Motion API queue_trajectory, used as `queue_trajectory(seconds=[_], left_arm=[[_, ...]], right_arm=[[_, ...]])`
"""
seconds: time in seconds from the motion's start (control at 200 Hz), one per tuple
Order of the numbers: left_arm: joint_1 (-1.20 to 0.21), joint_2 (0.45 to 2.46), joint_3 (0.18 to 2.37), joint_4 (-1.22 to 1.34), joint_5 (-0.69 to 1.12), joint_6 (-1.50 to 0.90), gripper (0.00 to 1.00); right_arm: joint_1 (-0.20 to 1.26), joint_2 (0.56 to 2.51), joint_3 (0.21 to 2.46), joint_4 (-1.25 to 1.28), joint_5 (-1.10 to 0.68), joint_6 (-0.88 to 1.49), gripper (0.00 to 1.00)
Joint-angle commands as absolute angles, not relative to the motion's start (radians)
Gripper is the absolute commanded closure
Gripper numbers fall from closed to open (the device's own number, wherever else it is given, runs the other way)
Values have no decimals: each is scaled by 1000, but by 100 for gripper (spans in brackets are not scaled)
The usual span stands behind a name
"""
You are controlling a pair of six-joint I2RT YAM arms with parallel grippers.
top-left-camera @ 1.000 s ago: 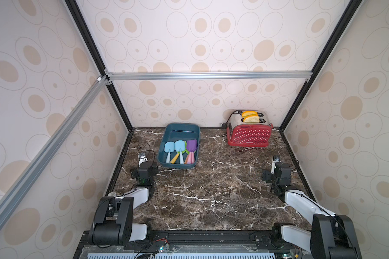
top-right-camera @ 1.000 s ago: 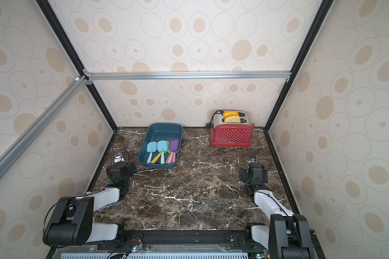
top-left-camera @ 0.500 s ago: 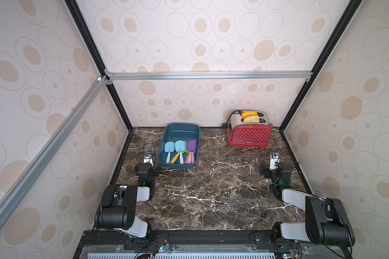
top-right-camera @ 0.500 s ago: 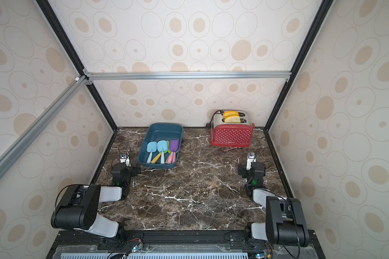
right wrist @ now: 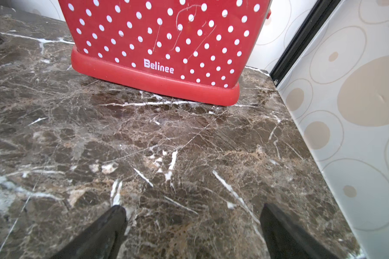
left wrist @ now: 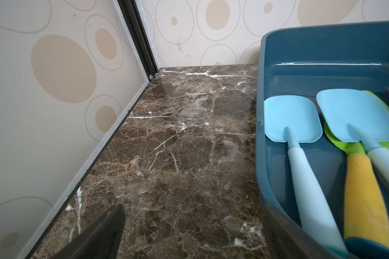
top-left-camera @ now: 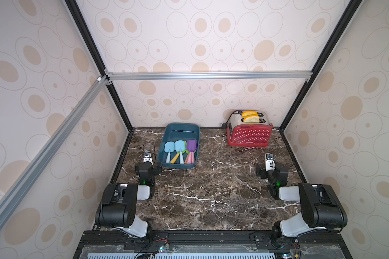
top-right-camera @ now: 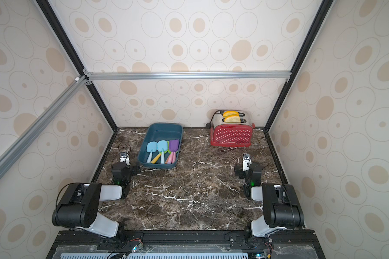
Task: Put the shovel into the storage box
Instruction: Reset both arms
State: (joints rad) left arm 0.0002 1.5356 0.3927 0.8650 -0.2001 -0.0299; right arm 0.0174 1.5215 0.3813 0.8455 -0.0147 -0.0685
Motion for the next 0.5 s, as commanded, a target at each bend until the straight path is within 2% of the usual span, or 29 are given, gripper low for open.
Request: queue_trajectory(seconds=[0.0, 0.496], left_arm=[[5, 1543, 421, 848, -204, -37, 1], [6, 1542, 423, 845, -201, -35, 1]], right_arm=[[19, 1537, 413, 803, -26, -71, 0], [17, 1536, 425, 777, 6, -58, 0]])
